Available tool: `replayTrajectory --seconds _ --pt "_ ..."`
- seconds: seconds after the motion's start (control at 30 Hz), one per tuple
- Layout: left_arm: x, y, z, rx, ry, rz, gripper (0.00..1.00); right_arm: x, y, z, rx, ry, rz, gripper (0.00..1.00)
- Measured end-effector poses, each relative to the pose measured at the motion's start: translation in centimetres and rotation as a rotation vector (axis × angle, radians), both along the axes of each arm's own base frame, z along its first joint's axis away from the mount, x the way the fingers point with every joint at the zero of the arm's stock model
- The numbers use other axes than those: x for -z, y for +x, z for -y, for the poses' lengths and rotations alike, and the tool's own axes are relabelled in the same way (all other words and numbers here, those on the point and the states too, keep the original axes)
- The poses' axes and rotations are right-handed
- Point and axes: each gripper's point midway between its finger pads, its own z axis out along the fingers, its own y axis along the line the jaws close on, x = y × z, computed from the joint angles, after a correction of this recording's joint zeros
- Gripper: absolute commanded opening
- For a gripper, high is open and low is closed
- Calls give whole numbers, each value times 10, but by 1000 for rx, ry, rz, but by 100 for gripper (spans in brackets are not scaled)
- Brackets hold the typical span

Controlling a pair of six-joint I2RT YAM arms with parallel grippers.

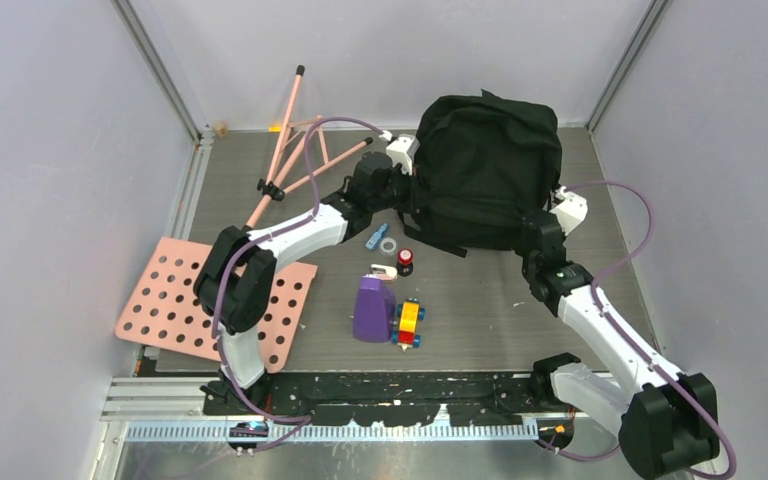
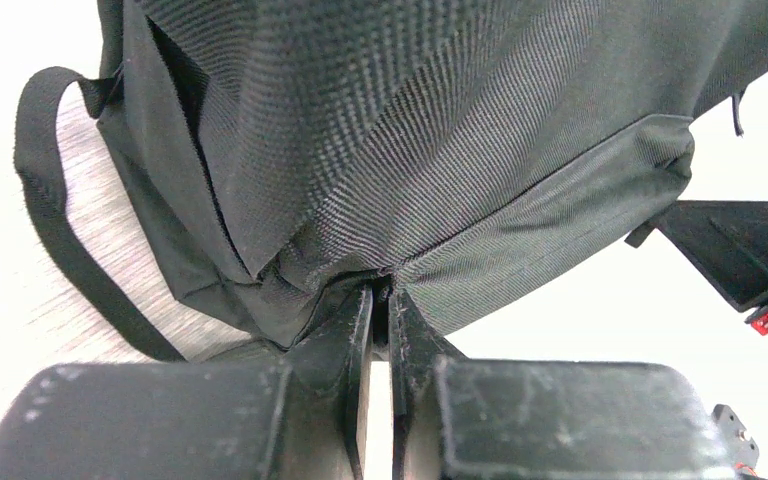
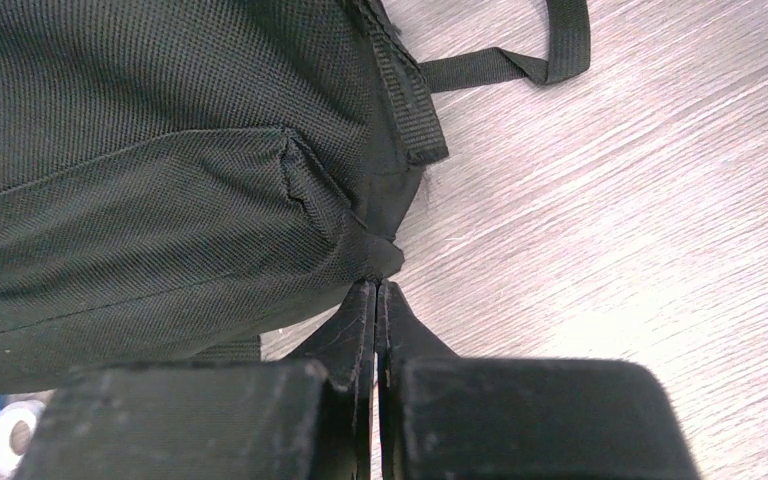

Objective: Pack the student bag
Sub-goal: Unzip the student bag at the center of the board.

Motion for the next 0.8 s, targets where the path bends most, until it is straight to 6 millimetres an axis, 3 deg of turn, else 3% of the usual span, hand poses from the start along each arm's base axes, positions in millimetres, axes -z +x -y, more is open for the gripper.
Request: replayTrajectory --seconds 0.13,0.2,0.27,0.33,0.43,0.53,0.77,0.8 --pt "-2 -3 3 25 -8 -1 0 -6 -3 5 -12 37 12 1" --pt "-2 -4 4 30 -6 1 17 -8 -6 3 -45 44 9 12" --pt "-2 -4 3 33 -2 5 39 -9 -8 0 -83 43 2 41" --pt "-2 0 -3 16 11 9 54 -12 -11 4 -92 27 0 54" --pt "-9 5 -15 -7 6 17 66 -25 -16 7 -118 9 17 60" --pt "-24 6 -31 -47 -1 45 72 -39 -19 -4 -183 17 52 63" --pt "-66 -5 -60 -102 -37 113 78 -51 -32 -50 -417 -19 79 65" --pt "-71 -9 -62 -102 -43 120 78 -51 -36 -64 -478 -35 77 66"
